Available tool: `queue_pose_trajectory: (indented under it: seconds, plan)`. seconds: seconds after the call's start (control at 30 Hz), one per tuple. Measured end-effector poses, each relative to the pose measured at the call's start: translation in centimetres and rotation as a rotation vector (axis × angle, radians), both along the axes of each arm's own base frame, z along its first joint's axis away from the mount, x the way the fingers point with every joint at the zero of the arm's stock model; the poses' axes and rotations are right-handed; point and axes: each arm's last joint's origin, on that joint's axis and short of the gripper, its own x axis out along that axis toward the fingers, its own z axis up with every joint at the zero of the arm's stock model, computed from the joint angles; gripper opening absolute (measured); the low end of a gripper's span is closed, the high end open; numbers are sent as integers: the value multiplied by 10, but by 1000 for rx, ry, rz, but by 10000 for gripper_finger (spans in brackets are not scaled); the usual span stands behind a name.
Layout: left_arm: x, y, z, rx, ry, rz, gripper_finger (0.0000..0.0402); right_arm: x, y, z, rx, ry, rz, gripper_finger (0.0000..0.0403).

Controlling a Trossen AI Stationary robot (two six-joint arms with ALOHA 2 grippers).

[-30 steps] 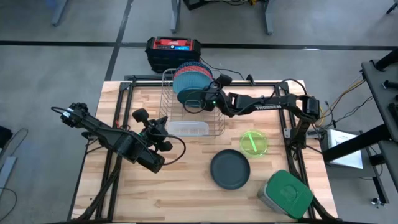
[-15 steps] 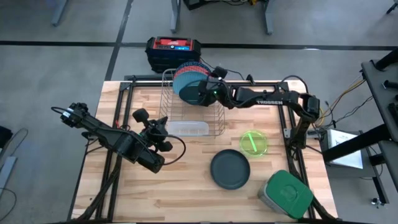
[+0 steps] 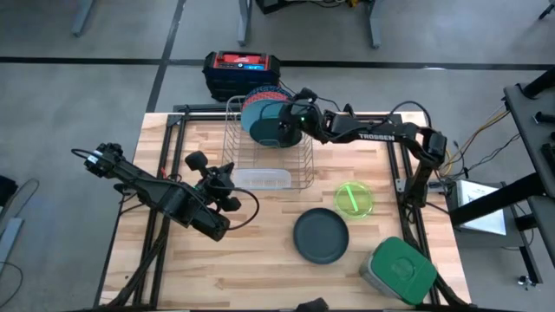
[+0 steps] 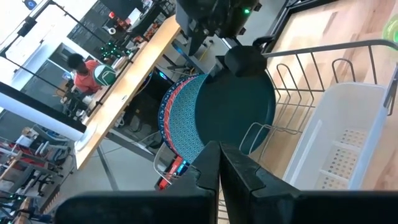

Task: Sort dishes
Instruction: Put the dark green plate into the dish rack

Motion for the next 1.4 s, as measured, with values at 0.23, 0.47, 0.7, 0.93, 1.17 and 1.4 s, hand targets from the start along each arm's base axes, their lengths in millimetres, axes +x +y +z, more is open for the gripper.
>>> queue_pose_trajectory:
  seconds: [0.23, 0.47, 0.7, 0.93, 1.17, 1.4]
  plan:
    - [0, 0, 0, -2, -4, 0, 0, -5, -19, -1, 263, -163, 165, 333]
    - [0, 0, 0, -3, -5, 0, 0, -14, -42, 2, 242, -200, 150, 332]
    - [0, 0, 0, -3, -6, 0, 0, -13, -49, 10, 231, -271, 376, 332]
    - [1, -1, 0, -15, -17, -1, 0, -13, -48, 12, 249, -293, 404, 332]
    - [1, -1, -1, -51, 2, -9, 0, -19, -47, 14, 245, -236, 405, 332]
    - [1, -2, -2, -76, 12, -13, 0, -48, -29, 28, 235, -72, 481, 332]
